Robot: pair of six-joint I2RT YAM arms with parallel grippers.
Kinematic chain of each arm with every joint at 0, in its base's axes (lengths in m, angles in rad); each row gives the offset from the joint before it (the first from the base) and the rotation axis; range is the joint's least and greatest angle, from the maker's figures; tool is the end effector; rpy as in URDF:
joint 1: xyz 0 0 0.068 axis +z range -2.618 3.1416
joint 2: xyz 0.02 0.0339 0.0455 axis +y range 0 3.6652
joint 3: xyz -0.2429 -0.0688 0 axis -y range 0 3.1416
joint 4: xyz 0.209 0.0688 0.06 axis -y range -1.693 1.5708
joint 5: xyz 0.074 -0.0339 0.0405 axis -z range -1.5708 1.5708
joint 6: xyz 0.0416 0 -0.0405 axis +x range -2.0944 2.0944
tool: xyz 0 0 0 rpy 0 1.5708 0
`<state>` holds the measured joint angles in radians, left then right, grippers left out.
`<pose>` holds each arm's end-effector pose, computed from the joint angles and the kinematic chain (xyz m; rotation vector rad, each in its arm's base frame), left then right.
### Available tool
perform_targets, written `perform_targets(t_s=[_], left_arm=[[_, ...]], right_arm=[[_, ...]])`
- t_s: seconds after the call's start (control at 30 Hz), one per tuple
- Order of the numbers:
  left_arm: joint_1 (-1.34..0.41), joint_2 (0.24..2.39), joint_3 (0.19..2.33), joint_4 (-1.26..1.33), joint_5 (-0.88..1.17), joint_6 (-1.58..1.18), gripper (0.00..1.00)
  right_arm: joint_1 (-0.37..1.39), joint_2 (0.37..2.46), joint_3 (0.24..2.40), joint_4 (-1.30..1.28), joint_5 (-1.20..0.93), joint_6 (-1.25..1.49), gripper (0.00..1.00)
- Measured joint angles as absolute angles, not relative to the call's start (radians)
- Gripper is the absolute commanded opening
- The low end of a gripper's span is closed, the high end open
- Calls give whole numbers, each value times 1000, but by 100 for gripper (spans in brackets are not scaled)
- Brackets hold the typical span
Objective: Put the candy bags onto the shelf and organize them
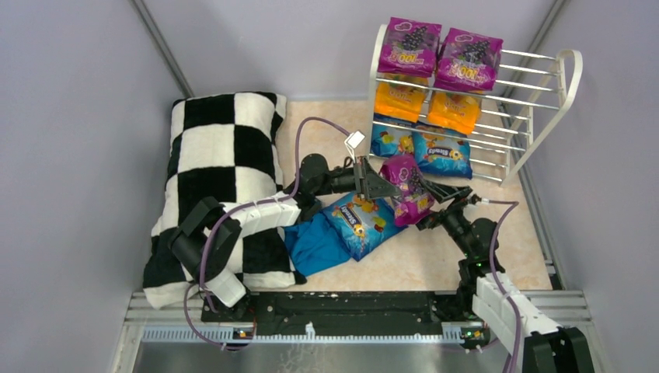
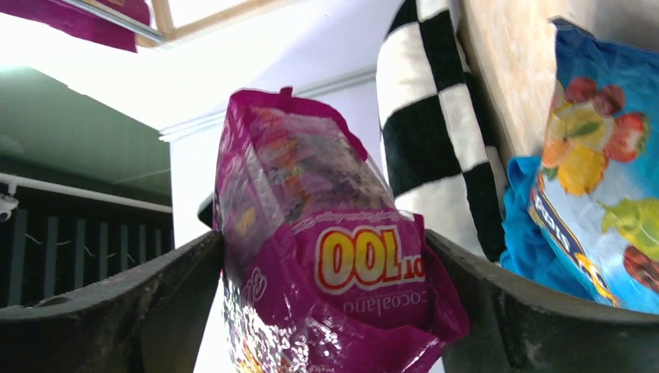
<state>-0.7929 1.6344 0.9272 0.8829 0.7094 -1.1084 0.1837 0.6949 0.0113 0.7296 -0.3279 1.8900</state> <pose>0.2174 -0.2593 0.2842 0.4614 1.7461 -1.9595 0.1417 0.0400 0.1888 1.1765 1.4501 1.8134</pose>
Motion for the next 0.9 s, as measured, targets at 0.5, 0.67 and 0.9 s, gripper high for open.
perform_targets(t_s=[0.5, 0.67, 0.9], left_arm=[[-789, 1573, 854, 891, 695, -1109, 1], [-781, 1572, 854, 881, 691, -1097, 27], [-772, 1530, 857, 692, 673, -979, 78]], right_arm=[[173, 476, 78, 542, -272, 1757, 49], [171, 417, 195, 375, -266, 1637, 32], [169, 416, 317, 209, -264, 1492, 16]])
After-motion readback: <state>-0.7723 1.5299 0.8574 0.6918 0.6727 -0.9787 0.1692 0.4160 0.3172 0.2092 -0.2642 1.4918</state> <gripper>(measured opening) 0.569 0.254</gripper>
